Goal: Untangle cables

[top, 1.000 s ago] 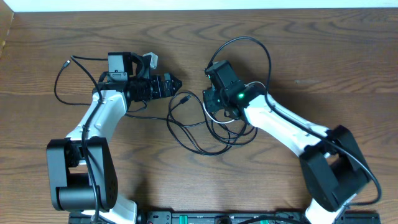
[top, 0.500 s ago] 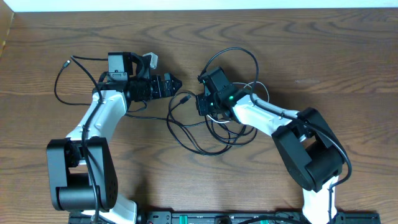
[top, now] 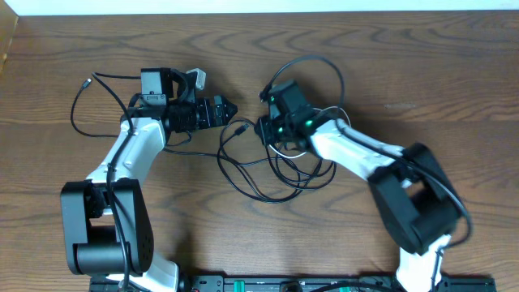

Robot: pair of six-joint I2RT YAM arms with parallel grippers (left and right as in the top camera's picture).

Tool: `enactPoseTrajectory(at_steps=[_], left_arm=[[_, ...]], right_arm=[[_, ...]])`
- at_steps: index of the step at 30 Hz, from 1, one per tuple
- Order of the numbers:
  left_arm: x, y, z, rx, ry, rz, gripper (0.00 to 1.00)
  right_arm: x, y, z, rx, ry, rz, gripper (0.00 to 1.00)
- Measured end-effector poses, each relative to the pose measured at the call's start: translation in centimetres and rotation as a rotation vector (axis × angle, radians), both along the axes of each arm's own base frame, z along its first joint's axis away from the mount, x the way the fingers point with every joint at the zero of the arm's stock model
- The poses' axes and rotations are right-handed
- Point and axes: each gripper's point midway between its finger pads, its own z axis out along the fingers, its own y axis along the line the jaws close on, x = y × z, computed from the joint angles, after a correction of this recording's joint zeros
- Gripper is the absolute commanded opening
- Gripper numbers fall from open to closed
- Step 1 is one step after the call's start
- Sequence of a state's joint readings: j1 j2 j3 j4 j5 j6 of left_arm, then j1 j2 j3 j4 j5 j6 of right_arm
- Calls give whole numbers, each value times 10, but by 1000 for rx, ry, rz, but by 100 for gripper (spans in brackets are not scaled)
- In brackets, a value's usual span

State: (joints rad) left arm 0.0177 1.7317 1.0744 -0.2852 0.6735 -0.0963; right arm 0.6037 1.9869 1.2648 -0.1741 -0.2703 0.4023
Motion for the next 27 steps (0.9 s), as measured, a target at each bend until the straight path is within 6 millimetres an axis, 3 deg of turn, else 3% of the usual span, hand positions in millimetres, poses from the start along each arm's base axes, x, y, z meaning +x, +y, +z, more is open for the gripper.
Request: enactPoseTrajectory(at_steps=[4,7,19,22,27], left_arm=[[0,0,0,0,0,0,99],[0,0,0,0,0,0,100],[0,0,0,0,0,0,100],[0,0,0,0,0,0,100],[0,0,0,0,0,0,100]], right_arm=[[14,-15,48,34,-95,-23,28],[20,-36,65,12,-117,-69,31],[27,-179,22,-266,86,-361,52],[30,-195,20,-280,99,-397,52],[31,-199,20,-283,100,-408,51]])
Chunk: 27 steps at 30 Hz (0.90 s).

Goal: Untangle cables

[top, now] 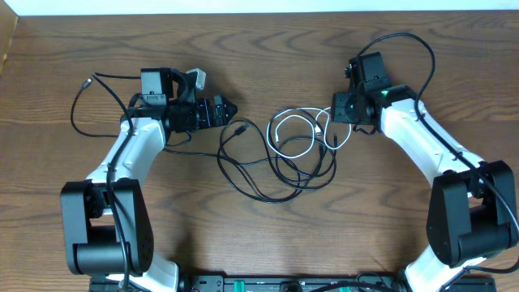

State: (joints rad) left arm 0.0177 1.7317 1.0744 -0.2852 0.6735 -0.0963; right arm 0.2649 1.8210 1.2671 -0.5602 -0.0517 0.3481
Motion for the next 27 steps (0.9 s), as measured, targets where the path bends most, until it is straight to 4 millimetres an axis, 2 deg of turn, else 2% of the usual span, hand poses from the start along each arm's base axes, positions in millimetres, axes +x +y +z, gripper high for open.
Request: enactPoseTrajectory(at_steps=[6,13,18,23,27], left_arm=[[0,0,0,0,0,0,100],[0,0,0,0,0,0,100],[0,0,0,0,0,0,100],[0,0,0,0,1,0,100],[0,0,0,0,0,0,100]], right_arm=[[0,2,0,1,-3,4,53],[8,18,7,19,-56,35,54],[36,46,21,29,-225,150,58],[55,59,37,45,-344,202,59],[59,60,26,40,-342,210,59]])
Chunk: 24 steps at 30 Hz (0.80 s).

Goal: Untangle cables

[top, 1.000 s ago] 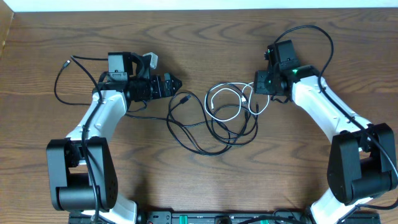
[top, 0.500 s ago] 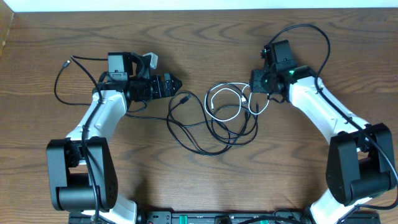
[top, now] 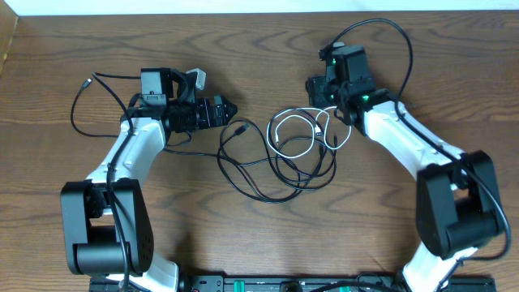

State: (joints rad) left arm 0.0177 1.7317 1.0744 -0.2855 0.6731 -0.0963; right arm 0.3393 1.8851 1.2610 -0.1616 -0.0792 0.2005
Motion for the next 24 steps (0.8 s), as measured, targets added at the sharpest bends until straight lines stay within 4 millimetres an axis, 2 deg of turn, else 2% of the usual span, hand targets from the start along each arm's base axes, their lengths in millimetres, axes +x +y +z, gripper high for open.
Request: enactPoseTrajectory(at_steps=[1,3,5,6,10,13,18,24], left_arm=[[0,0,0,0,0,0,100],[0,0,0,0,1,0,100],[0,0,0,0,1,0,100],[0,0,0,0,0,0,100],[0,0,0,0,0,0,100],[0,0,0,0,1,0,100],[0,0,0,0,0,0,100],[0,0,0,0,0,0,100]], right_arm=[[2,1,-14,-4,17,2,60],[2,4,-28,-3,38,11,60],[-1,10,-57,12,92,40,61],[-3,14,-62,25,107,55,62],[-13,30,-67,88,146,139,66],[-29,42,-68,123,183,243,69],[-47,45,-74,110,230,339,69],[-57,58,-63,167,222,430,68]])
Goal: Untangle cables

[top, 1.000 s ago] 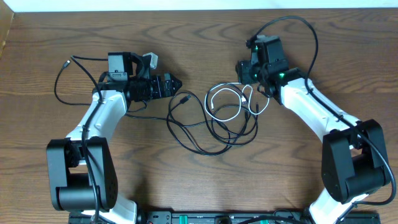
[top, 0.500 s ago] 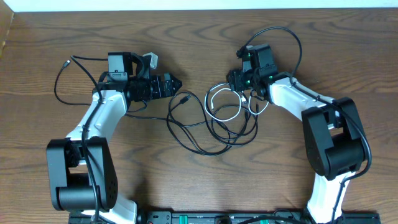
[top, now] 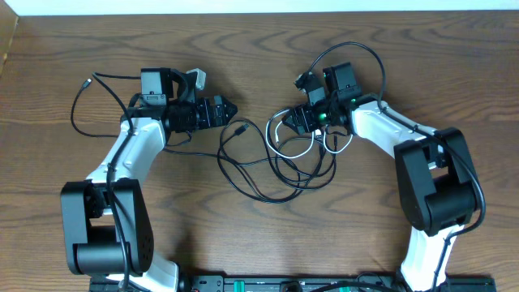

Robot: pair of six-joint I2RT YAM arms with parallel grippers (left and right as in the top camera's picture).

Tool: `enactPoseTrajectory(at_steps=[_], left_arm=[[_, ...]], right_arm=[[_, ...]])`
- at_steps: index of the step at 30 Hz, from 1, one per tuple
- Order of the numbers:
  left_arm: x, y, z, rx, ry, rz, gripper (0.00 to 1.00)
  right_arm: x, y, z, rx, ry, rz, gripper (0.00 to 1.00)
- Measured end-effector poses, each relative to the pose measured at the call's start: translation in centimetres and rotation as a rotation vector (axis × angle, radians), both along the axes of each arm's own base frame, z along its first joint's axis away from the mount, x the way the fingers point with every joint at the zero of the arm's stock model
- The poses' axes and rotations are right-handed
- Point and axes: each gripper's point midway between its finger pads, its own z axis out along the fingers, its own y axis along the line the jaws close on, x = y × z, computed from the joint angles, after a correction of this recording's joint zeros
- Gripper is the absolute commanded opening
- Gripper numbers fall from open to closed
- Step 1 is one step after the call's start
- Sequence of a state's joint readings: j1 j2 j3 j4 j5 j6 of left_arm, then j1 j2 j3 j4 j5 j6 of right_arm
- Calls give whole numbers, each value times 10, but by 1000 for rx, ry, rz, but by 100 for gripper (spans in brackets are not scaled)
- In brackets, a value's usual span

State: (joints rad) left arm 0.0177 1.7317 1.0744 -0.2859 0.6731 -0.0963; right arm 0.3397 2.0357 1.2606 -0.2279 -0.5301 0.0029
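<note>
A white cable [top: 297,151] lies in loops at the table's middle, over a tangle of black cable [top: 261,188] that ends in a plug [top: 241,127]. My right gripper [top: 293,119] sits low over the upper left loop of the white cable. Its fingers are dark against the cable, and I cannot tell whether they grip it. My left gripper [top: 230,109] points right, just up and left of the black plug, with its fingers together in a point and nothing seen between them.
A thin black cable [top: 77,109] loops on the table left of the left arm. Another black loop [top: 365,57] arches above the right wrist. The table's back edge runs along the top of the view.
My right gripper has moved down and to the left, from just above the white loops to their upper left part. The cables and the left arm have not moved.
At first my right gripper was down in the tangle near the black plug, with little white cable showing. Then it stood at the right and the white cable lay spread in loops. It was then above the loops, and is now back on them.
</note>
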Motion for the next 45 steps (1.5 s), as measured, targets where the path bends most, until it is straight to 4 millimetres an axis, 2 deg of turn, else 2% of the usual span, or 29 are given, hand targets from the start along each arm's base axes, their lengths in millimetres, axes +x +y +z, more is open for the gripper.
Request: enactPoseTrajectory(at_steps=[6,8,17,21,25,30,37,45], left_arm=[[0,0,0,0,0,0,100],[0,0,0,0,0,0,100],[0,0,0,0,0,0,100],[0,0,0,0,0,0,100],[0,0,0,0,0,0,100],[0,0,0,0,0,0,100],[0,0,0,0,0,0,100],[0,0,0,0,0,0,100]], right_arm=[[-14,19,44,141,-19,97,67],[-20,22,50,172,-7,120,66],[-64,24,34,149,205,150,63],[-91,29,25,100,299,173,54],[-103,33,16,29,313,186,55],[-97,34,5,-80,243,162,59],[-88,33,5,-101,209,142,64],[-70,42,28,-76,143,140,65]])
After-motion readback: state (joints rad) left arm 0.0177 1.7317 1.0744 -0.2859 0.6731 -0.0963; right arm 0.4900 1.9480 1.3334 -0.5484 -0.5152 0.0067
